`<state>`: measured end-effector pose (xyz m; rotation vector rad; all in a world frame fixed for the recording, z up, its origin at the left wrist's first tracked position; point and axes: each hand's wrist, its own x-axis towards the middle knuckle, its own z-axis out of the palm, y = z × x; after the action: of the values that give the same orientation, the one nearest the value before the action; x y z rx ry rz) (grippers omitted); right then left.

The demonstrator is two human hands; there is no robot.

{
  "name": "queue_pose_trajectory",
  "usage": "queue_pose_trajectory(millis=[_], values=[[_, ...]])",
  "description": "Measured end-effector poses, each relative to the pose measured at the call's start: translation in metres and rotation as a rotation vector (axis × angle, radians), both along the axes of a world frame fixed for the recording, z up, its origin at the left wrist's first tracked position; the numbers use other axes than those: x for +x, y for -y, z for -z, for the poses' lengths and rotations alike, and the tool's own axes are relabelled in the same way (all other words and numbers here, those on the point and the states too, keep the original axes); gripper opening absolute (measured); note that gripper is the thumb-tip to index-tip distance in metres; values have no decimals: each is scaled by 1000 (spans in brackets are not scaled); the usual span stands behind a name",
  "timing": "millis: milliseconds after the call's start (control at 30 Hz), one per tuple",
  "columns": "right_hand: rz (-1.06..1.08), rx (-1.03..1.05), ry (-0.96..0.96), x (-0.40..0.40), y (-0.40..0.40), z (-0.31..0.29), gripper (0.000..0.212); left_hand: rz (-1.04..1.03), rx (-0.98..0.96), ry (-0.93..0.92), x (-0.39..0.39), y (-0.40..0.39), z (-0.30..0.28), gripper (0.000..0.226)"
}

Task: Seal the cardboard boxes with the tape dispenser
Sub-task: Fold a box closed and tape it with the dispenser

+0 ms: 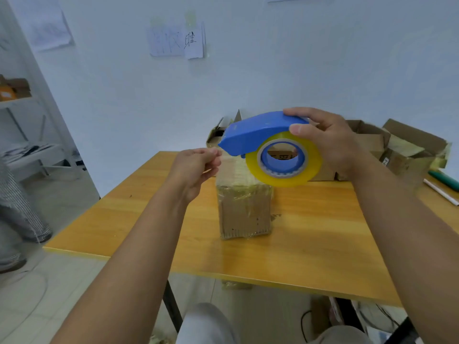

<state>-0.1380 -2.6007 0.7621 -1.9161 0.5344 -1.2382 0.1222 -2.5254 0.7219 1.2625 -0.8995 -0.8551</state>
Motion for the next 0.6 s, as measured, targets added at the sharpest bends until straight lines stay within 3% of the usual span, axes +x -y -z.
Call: queue_pose_trajectory(millis=[467, 600], values=[[64, -19, -170, -37, -1, 22, 26, -50, 64, 236, -2, -15, 33, 11], [76, -14, -217, -37, 3, 26, 25, -80, 124, 221, -2, -14, 38, 29]])
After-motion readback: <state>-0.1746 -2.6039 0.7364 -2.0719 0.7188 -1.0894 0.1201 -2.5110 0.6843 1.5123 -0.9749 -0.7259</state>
